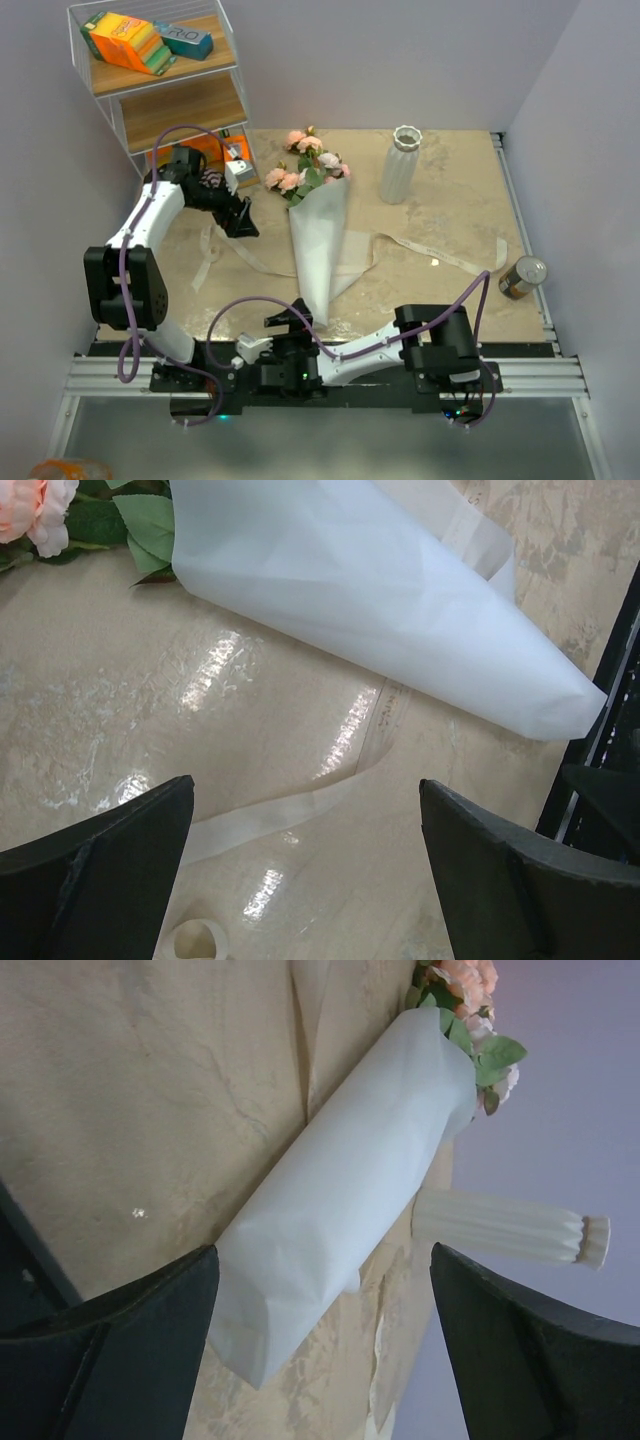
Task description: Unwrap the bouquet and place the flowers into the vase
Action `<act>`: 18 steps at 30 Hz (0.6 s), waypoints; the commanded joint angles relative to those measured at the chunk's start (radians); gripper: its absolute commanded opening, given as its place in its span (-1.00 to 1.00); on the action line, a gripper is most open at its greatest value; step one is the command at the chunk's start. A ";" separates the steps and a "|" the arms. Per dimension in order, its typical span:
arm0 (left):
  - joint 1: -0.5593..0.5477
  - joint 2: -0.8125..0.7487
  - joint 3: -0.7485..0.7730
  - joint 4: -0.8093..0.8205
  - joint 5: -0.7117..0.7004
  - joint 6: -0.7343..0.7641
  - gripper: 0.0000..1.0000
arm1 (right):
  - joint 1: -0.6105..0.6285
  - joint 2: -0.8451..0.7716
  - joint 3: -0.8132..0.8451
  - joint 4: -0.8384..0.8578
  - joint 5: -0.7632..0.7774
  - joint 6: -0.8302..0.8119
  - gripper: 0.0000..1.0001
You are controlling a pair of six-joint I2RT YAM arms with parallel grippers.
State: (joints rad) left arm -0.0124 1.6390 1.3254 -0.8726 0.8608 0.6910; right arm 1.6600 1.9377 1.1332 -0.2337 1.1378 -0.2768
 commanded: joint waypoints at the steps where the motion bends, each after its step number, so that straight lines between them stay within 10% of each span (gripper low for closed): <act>1: 0.008 0.019 0.018 -0.003 0.044 -0.013 0.99 | -0.051 -0.028 0.002 0.111 0.077 -0.073 0.77; 18: 0.008 0.042 0.055 -0.049 0.066 0.031 0.99 | -0.075 -0.040 0.004 -0.038 0.069 0.048 0.84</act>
State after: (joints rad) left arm -0.0124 1.6867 1.3514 -0.9024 0.8944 0.7002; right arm 1.5856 1.9209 1.1141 -0.2325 1.1687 -0.2874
